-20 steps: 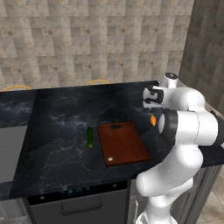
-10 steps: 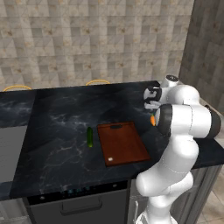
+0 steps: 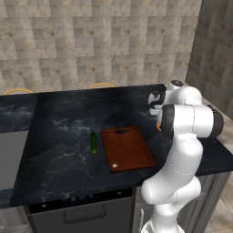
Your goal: Place the two vegetables and bowl onto the tray for setting up a vegetable dip station.
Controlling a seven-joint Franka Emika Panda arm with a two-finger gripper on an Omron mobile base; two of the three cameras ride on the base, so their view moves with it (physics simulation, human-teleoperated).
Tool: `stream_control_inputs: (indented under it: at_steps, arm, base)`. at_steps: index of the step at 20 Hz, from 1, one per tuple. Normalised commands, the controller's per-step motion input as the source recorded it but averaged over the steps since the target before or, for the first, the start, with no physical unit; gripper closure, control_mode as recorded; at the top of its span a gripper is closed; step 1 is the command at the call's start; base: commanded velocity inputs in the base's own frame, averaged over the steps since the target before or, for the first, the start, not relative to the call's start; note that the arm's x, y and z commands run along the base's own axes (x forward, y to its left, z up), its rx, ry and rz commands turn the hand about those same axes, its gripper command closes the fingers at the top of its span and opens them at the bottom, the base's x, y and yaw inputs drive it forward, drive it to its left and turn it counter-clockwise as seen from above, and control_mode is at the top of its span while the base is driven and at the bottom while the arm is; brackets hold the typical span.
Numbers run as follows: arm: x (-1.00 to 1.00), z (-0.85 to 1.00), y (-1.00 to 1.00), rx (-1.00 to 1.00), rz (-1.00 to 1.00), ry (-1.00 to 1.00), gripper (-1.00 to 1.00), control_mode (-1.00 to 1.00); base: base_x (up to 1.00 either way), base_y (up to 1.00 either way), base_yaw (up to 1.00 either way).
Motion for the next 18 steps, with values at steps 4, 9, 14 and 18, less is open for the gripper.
stream_control_inputs:
  at_steps: [4,9,14,18]
  arm:
    - [0.1,-0.19,0.0,0.0,0.0,0.04,-1.0,-1.0]
    - [0.09,-0.2,0.0,0.0,0.0,0.04,-1.0,-1.0]
    - [0.05,-0.2,-0.03,0.0,0.0,0.03,-1.0,-1.0]
    - [0.06,-0.22,-0.02,0.0,0.0,0.04,-1.0,-1.0]
  base:
    - [0.0,0.0,0.0]
    - [0.0,0.0,0.0]
    - [0.0,0.0,0.0]
    - [0.0,0.0,0.0]
